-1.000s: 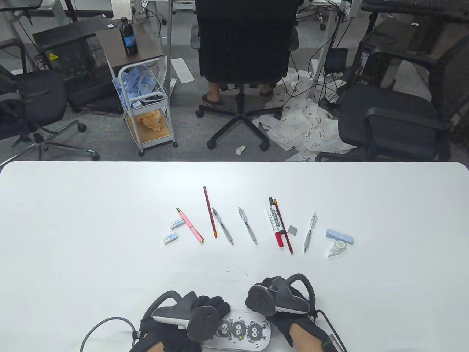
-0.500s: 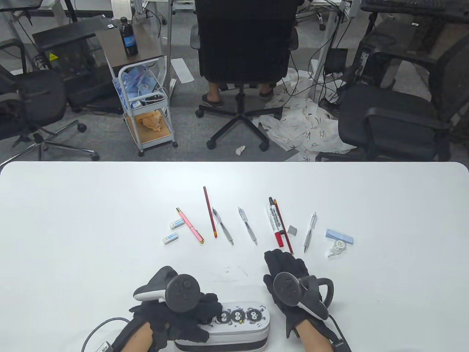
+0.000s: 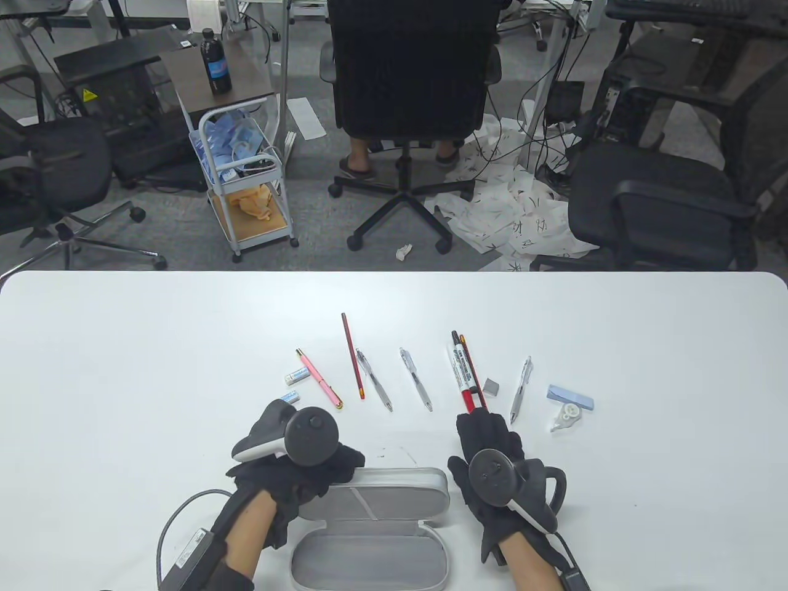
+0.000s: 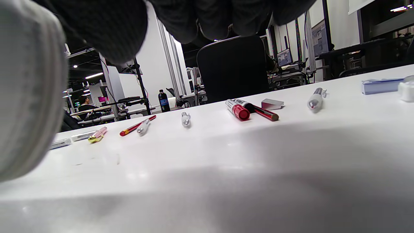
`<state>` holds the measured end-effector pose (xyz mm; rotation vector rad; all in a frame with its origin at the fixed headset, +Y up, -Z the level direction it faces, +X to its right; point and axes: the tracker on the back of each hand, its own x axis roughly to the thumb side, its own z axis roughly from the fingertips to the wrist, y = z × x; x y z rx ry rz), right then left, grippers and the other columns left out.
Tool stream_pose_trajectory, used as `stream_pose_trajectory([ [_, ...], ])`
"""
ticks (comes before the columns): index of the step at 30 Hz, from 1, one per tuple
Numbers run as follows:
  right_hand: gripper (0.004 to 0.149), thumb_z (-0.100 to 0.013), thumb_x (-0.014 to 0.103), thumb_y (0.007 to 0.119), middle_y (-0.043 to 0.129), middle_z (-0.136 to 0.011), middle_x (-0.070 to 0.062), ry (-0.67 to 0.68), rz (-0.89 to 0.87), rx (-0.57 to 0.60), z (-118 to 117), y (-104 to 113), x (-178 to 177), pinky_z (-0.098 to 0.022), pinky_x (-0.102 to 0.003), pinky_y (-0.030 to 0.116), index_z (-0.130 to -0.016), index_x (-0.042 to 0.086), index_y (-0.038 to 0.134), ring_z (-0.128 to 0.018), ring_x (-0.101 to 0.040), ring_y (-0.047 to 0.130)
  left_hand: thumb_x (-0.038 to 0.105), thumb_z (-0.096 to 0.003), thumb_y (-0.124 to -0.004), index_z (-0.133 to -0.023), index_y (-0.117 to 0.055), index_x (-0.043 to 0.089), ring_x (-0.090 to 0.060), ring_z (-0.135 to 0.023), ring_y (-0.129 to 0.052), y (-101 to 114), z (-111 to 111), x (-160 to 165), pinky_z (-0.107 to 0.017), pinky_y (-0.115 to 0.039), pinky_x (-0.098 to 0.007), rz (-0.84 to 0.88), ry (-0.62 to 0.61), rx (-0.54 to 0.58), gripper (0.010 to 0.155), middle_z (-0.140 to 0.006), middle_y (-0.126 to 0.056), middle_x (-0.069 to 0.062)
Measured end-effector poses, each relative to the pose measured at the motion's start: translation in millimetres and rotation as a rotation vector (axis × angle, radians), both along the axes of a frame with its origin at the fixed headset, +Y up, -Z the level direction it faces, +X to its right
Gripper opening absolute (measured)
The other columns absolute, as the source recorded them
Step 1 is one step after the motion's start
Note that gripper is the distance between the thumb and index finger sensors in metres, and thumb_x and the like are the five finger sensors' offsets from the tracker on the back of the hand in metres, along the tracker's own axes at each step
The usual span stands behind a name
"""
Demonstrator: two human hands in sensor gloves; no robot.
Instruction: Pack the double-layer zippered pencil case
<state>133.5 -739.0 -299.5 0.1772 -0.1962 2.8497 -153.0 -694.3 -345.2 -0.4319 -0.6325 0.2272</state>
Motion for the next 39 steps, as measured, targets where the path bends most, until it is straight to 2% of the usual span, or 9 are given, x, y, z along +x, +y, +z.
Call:
stream_pose_trajectory([
  [6, 0.068, -0.048, 0.047, 0.072, 0.048, -0.115, -0.011, 0.023, 0.004, -0.013, -1, -2, -5, -0.07, -0.052, 0.046, -0.107, 0.021, 0.051, -0.101, -0.035, 0.048, 0.03, -0.0523, -0.08, -0.09, -0.092, 0.021, -0.03, -0.067, -0.102, -23, -37, 4, -0.068, -0.074, -0.06, -0.043, 0.093, -0.069, 0.04, -0.082, -0.102, -0.011],
  [10, 0.067, -0.048, 0.045, 0.073, 0.048, -0.115, -0.011, 0.023, 0.011, -0.026, -2, -3, -5, -0.07, -0.052, 0.046, -0.107, 0.021, 0.051, -0.101, -0.035, 0.048, 0.029, -0.0538, -0.081, -0.091, -0.09, 0.022, -0.033, -0.071, -0.1, -27, -46, 5, -0.069, -0.07, -0.062, -0.067, 0.132, -0.081, 0.039, -0.086, -0.101, -0.01],
  [12, 0.068, -0.048, 0.046, 0.073, 0.047, -0.115, -0.011, 0.023, 0.0, -0.043, -4, -4, -4, -0.07, -0.052, 0.045, -0.107, 0.02, 0.051, -0.101, -0.035, 0.047, 0.03, -0.0555, -0.082, -0.094, -0.088, 0.023, -0.035, -0.076, -0.097, -23, -49, 6, -0.07, -0.068, -0.064, -0.156, 0.148, -0.015, 0.04, -0.09, -0.098, -0.01],
  [16, 0.068, -0.048, 0.046, 0.073, 0.047, -0.115, -0.011, 0.02, -0.006, -0.047, -4, -5, -3, -0.07, -0.052, 0.045, -0.107, 0.02, 0.051, -0.101, -0.035, 0.046, 0.029, -0.0567, -0.082, -0.105, -0.076, 0.021, -0.036, -0.082, -0.093, -13, -63, 5, -0.07, -0.069, -0.062, -0.299, 0.301, 0.18, 0.049, -0.102, -0.088, -0.011],
  [20, 0.068, -0.048, 0.046, 0.073, 0.047, -0.115, -0.011, 0.037, -0.007, -0.042, -3, -4, -4, -0.07, -0.053, 0.045, -0.107, 0.02, 0.051, -0.101, -0.035, 0.046, 0.034, -0.0549, -0.085, -0.093, -0.089, 0.018, -0.026, -0.064, -0.105, -12, -87, 3, -0.06, -0.082, -0.053, -0.392, 0.586, 0.356, 0.041, -0.084, -0.102, -0.011],
  [22, 0.069, -0.048, 0.046, 0.073, 0.046, -0.115, -0.011, 0.052, -0.018, -0.043, -2, -3, -4, -0.07, -0.053, 0.044, -0.107, 0.02, 0.05, -0.102, -0.035, 0.045, 0.034, -0.0565, -0.085, -0.095, -0.087, 0.017, -0.029, -0.068, -0.103, -18, -101, 3, -0.063, -0.079, -0.055, -0.479, 0.755, 0.191, 0.042, -0.087, -0.1, -0.013],
  [26, 0.069, -0.048, 0.046, 0.073, 0.045, -0.116, -0.011, 0.05, -0.021, -0.046, -2, -4, -4, -0.07, -0.053, 0.043, -0.107, 0.02, 0.05, -0.102, -0.036, 0.043, 0.046, -0.0554, -0.084, -0.095, -0.088, 0.012, -0.032, -0.067, -0.102, -27, -123, 8, -0.063, -0.077, -0.057, -0.481, 0.86, 0.105, 0.052, -0.085, -0.1, -0.017],
  [31, 0.069, -0.048, 0.046, 0.072, 0.043, -0.116, -0.011, 0.066, -0.034, -0.069, -2, -4, -3, -0.07, -0.053, 0.041, -0.108, 0.019, 0.049, -0.102, -0.036, 0.041, 0.054, -0.052, -0.086, -0.097, -0.086, 0.008, -0.033, -0.069, -0.1, -43, -141, 21, -0.064, -0.076, -0.059, -0.606, 0.873, 0.005, 0.064, -0.086, -0.098, -0.02],
  [39, 0.07, -0.048, 0.047, 0.072, 0.042, -0.116, -0.012, 0.069, -0.04, -0.079, -4, -5, -4, -0.07, -0.054, 0.04, -0.108, 0.019, 0.048, -0.102, -0.036, 0.039, 0.044, -0.0543, -0.087, -0.085, -0.093, 0.006, -0.028, -0.058, -0.103, -54, -147, 26, -0.059, -0.081, -0.057, -0.639, 0.88, -0.036, 0.049, -0.072, -0.104, -0.018],
])
